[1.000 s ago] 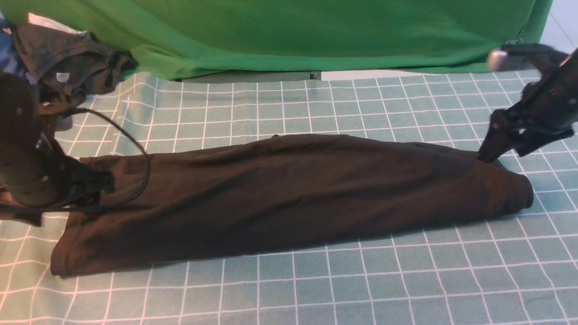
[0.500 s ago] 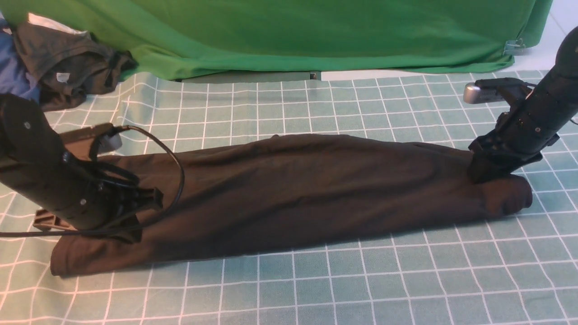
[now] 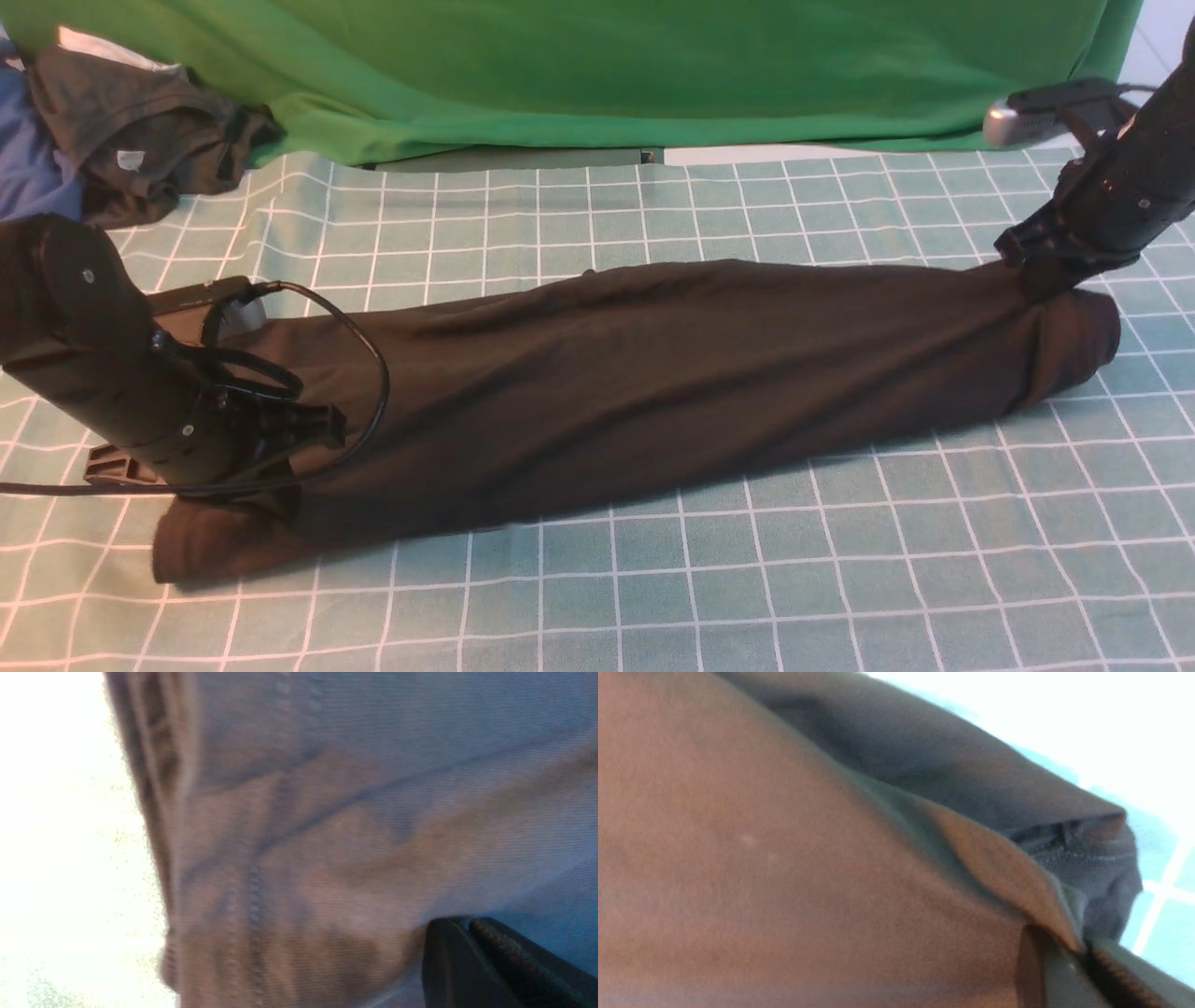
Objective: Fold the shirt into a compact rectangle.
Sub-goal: 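Pull the folded dark garment lengthwise by its ends to straighten it flat on the table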
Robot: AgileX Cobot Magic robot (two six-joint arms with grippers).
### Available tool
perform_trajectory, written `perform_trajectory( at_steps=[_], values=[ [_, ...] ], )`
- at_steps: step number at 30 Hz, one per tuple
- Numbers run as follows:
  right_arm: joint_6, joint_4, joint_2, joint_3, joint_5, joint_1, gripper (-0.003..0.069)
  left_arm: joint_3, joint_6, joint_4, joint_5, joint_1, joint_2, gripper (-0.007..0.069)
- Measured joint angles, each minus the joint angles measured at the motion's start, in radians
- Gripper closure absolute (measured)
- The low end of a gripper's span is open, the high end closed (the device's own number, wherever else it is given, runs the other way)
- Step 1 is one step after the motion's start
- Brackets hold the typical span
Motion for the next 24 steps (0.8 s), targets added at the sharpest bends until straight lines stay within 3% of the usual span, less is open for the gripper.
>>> perform_trajectory(
  at_steps=[4,8,13,16,24],
  values=[
    [0.008,-0.013,0.038,0.000,-0.020,0.000,0.0610,0.000,0.001,0.001,0.008,0.000,0.000,0.0617],
    [0.072,-0.063,0.094,0.000,-0.075,0.000,0.0516,0.000,0.005,0.021,0.031,0.000,0.000,0.0617],
    [0.238,-0.198,0.095,-0.019,-0.136,0.000,0.0151,0.000,0.008,0.039,0.055,0.000,0.000,0.0617],
    [0.335,-0.232,0.077,-0.057,-0.053,0.000,0.0017,0.000,0.008,0.039,0.061,0.000,0.000,0.0617],
    [0.354,-0.236,0.043,-0.085,0.101,0.000,-0.0024,0.000,0.011,0.039,0.066,0.000,0.000,0.0617]
  ],
)
